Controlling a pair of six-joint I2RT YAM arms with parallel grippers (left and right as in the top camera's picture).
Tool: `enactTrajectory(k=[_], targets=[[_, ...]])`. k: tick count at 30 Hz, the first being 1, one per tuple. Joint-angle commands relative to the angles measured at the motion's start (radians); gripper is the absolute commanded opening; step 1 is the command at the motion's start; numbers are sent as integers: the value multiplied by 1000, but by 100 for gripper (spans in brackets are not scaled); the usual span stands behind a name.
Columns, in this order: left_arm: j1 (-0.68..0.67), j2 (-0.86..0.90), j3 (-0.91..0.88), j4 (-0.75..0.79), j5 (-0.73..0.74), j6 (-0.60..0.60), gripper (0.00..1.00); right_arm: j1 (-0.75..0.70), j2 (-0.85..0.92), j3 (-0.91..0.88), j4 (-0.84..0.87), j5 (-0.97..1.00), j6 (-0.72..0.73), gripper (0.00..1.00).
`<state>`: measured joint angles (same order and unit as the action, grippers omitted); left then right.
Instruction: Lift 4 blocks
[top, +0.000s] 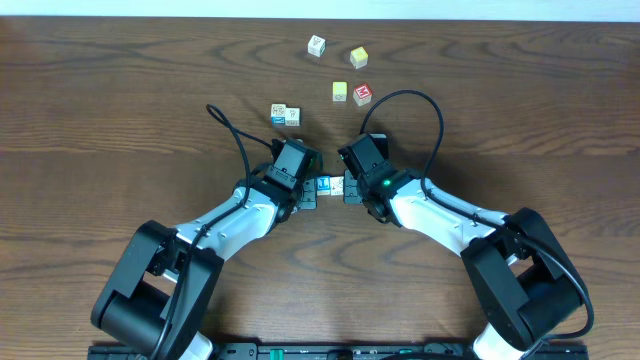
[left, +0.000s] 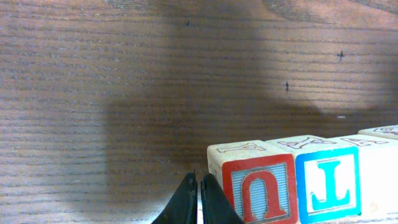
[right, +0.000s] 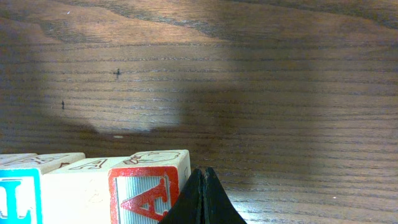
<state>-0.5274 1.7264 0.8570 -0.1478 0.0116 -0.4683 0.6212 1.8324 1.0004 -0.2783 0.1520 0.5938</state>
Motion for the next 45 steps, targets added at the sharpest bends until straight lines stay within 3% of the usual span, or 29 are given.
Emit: enactTrajectory(k=[1, 19, 37, 45], targets=[[-98, 19, 29, 26, 256, 22, 7, 107, 32, 51, 46, -290, 2, 1], [-85, 18, 29, -8, 222, 56, 7, 103, 32, 51, 27, -291, -24, 1], [50, -44, 29, -53, 204, 143, 7, 46, 23, 53, -5, -288, -64, 1], [52, -44, 29, -56, 204, 142, 7, 46, 23, 53, -5, -286, -65, 1]])
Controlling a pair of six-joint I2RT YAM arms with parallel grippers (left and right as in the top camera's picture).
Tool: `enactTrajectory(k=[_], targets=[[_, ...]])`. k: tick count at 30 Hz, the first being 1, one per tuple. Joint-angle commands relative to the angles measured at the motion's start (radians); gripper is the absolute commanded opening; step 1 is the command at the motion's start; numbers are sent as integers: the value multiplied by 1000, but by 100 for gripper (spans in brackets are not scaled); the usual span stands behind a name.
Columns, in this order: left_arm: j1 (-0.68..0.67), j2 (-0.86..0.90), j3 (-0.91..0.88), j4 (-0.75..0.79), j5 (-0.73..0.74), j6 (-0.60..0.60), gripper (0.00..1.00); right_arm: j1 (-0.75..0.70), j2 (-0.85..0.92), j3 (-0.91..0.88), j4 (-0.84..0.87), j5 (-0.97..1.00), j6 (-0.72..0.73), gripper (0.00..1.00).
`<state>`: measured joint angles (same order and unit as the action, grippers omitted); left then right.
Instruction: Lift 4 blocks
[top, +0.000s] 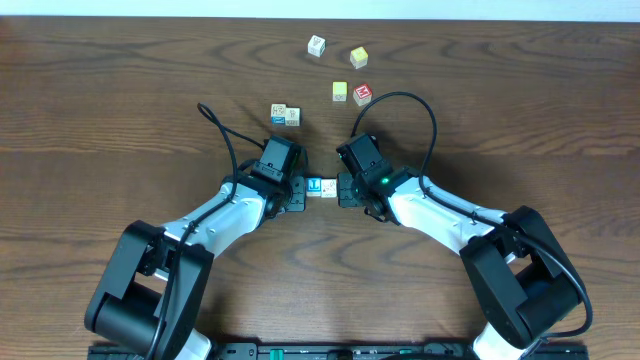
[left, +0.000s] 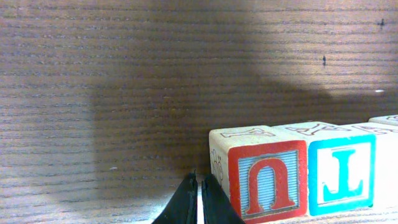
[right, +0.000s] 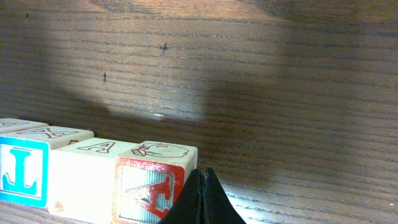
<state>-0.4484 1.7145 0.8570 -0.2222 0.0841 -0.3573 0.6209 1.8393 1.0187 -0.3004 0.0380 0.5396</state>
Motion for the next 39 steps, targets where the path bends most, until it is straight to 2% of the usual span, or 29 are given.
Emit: enactTrajectory(k=[1, 39], targets=[[-27, -32, 29, 18, 132, 31, 7, 47, 16, 34, 16, -169, -11, 1], [-27, -32, 29, 16, 126, 41, 8, -20, 16, 34, -63, -42, -92, 1]])
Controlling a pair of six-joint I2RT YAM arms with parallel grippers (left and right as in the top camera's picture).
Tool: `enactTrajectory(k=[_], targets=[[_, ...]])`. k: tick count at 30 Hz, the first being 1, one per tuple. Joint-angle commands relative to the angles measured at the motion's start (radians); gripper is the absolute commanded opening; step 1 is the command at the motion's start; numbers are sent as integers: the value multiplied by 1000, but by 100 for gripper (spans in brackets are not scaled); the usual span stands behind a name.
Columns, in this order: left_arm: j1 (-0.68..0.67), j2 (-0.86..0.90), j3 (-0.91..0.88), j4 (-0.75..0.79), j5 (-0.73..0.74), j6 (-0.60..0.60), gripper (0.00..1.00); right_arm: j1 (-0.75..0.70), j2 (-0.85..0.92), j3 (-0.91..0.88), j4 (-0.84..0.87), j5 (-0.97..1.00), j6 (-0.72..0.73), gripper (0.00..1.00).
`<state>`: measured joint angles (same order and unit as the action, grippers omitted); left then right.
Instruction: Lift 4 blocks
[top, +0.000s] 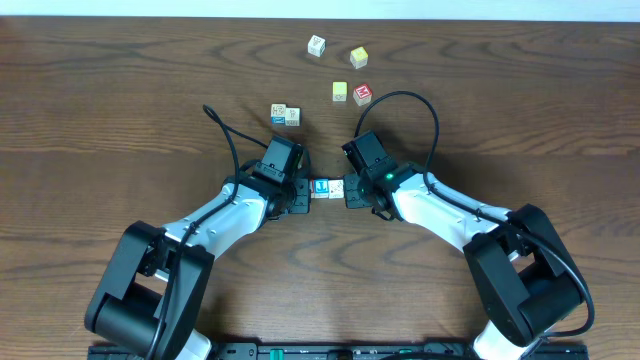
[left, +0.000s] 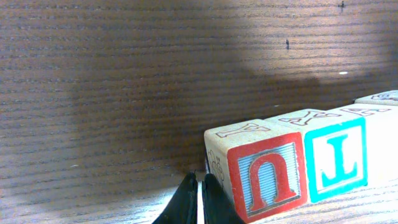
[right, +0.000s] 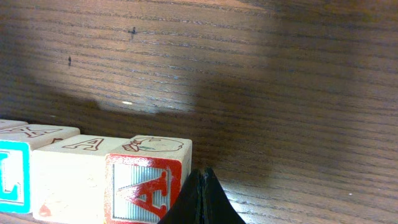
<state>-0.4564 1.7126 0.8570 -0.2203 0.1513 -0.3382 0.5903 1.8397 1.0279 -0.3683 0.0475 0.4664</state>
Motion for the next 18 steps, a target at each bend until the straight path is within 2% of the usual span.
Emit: enactTrajectory(k=[1, 18], targets=[[-19, -30, 29, 14, 50, 24, 7, 11, 15, 25, 5, -52, -19, 1], [-18, -30, 29, 12, 3, 31, 7, 11, 15, 25, 5, -52, -19, 1]])
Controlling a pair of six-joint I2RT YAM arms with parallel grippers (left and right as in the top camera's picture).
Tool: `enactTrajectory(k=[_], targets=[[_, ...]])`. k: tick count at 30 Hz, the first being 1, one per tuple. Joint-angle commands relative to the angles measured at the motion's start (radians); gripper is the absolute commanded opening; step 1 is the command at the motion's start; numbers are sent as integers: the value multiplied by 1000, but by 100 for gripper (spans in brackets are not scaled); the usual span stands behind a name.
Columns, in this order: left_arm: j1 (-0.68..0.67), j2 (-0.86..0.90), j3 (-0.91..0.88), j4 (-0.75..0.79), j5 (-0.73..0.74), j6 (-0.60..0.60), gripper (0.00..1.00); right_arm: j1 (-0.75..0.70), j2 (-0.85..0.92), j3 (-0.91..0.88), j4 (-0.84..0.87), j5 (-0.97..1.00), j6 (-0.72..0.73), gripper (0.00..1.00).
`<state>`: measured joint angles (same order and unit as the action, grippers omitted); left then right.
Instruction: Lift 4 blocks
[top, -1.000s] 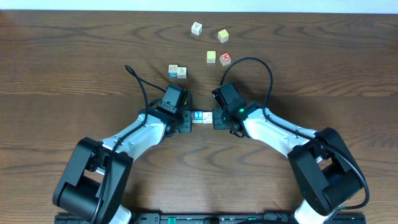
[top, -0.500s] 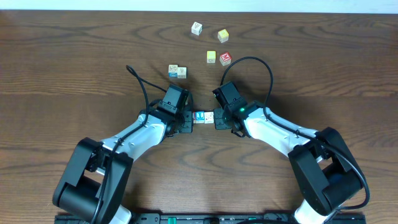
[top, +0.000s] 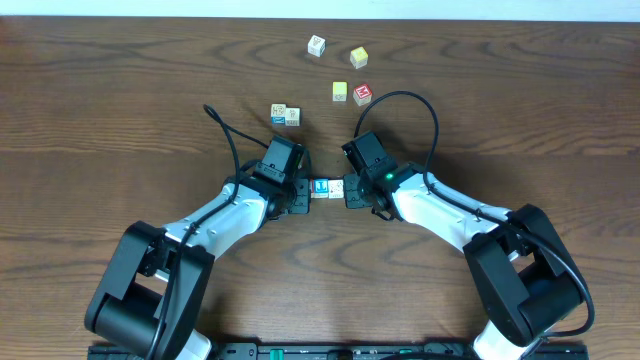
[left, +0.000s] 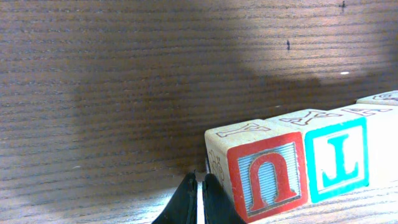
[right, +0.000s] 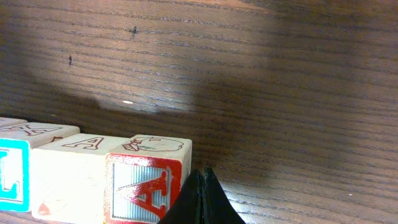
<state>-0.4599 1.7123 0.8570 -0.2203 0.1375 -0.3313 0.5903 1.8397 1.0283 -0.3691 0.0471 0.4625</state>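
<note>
A short row of wooden letter blocks (top: 325, 187) lies between my two grippers at the table's middle. My left gripper (top: 302, 190) is shut, its closed fingers (left: 189, 199) against the red U block (left: 266, 177) at the row's left end, with a blue L block (left: 337, 158) beside it. My right gripper (top: 347, 190) is shut too, its tips (right: 202, 186) against the red A block (right: 144, 186) at the right end, next to a plain block (right: 68, 180). Whether the row is clear of the table cannot be told.
Farther back on the wooden table (top: 120, 110) stand a pair of blocks (top: 285, 115), a white block (top: 316, 45), two yellow blocks (top: 358, 57) (top: 340, 91) and a red block (top: 362, 95). A black cable (top: 235, 145) arcs from each arm.
Both shut grippers stood at the ends of the block row throughout. First the left wrist lay lower and more to the right. Then it stood farther up and left, the row a little leftward. Later the row looked slightly tilted in the left wrist view, as now.
</note>
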Motion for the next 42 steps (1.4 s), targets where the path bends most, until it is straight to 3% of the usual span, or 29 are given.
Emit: enactTrajectory(k=[1, 42], targets=[[-14, -30, 29, 12, 16, 24, 7, 11, 15, 25, 6, -51, -15, 1], [-14, -29, 29, 4, -51, 51, 7, 11, 15, 25, 6, -51, -15, 1]])
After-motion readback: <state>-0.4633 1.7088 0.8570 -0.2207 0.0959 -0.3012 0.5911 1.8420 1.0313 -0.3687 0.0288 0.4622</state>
